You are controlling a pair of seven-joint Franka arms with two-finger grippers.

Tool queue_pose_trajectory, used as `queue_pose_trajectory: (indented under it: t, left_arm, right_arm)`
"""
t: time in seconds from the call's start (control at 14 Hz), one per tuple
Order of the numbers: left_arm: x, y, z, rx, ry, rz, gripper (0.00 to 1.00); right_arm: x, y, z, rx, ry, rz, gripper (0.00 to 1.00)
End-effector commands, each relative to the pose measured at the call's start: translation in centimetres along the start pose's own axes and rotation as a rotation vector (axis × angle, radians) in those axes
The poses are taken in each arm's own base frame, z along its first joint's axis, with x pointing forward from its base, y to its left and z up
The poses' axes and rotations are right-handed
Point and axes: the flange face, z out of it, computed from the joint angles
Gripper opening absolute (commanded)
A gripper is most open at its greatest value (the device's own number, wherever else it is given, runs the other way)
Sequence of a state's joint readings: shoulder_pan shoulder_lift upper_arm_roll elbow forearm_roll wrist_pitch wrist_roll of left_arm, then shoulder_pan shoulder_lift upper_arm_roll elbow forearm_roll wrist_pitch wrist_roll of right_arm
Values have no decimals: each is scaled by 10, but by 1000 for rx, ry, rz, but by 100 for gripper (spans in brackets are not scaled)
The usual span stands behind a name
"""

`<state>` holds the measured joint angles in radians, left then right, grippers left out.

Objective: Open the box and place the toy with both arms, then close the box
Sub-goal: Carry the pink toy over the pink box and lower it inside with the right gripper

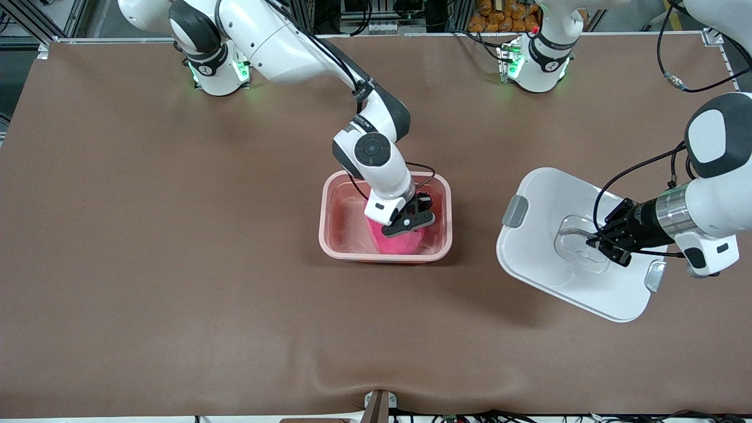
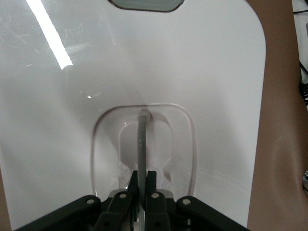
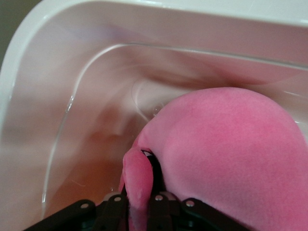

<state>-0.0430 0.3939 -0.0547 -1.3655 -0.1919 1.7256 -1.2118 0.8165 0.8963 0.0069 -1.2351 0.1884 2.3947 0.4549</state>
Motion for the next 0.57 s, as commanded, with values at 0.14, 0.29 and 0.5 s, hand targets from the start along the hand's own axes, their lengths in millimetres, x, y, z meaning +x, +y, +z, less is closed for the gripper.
queue_pose_trajectory:
  t: [0.14,0.29,0.5]
  left_arm:
    - [-5,-7,-9,-5,-19,16,0]
    - [-4,-7,-8,-3,-19,15,0]
    - [-4,-7,-9,-4,-19,14,0]
  right_arm:
    - [8,11,-5,-25,7,-9,100]
    - [13,11,-18,-21,18,-4,100]
    - [34,17,-71,-26,71,9,100]
